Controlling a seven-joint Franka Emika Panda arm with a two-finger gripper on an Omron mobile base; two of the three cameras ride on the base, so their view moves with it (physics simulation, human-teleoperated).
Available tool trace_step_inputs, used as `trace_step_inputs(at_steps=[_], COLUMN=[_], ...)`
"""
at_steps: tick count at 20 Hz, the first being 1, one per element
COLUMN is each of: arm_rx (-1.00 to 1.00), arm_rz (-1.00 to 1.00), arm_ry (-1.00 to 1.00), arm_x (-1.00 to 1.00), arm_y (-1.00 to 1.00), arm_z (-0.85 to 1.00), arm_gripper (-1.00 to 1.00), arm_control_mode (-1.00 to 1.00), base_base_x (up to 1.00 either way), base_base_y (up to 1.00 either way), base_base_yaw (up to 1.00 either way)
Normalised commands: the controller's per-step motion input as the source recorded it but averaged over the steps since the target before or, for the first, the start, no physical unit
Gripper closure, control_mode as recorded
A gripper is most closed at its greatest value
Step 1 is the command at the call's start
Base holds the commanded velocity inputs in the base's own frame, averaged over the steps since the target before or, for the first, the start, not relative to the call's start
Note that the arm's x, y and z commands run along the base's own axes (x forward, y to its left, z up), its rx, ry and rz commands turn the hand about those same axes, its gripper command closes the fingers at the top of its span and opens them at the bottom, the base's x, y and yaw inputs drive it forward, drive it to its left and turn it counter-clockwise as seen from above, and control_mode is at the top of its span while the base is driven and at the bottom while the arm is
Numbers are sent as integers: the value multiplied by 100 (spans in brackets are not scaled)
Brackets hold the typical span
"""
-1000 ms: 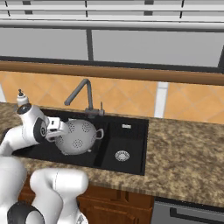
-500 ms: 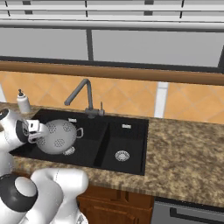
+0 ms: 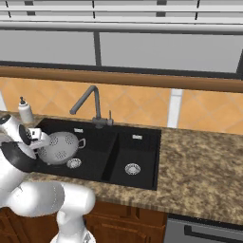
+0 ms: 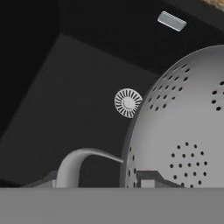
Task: Put the colander in the sink, put the banana in the colander, and turn on the sink faucet and pour water over the colander.
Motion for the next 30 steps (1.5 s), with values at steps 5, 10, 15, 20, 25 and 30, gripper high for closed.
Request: trace_step_inputs(at_steps=[5, 10, 15, 20, 25, 30], arm_rx=[-3, -5, -6, -1, 0, 0], arm_rz=[-1, -6, -11, -9, -5, 0], arm_ry=[13, 3, 0, 0, 0, 0], arm_x=[29, 0, 0, 0, 0, 0], arm_y=[0, -11, -34, -36, -32, -24], arm_z=[-27, -26, -20, -26, -34, -34], arm_gripper=[100, 100, 100, 100, 100, 100], arm_control_mode=[-100, -100, -100, -100, -100, -100], base_base_x=[0, 0, 0, 0, 0, 0], base_base_y=[0, 0, 0, 0, 0, 0], base_base_yaw=[0, 0, 0, 0, 0, 0])
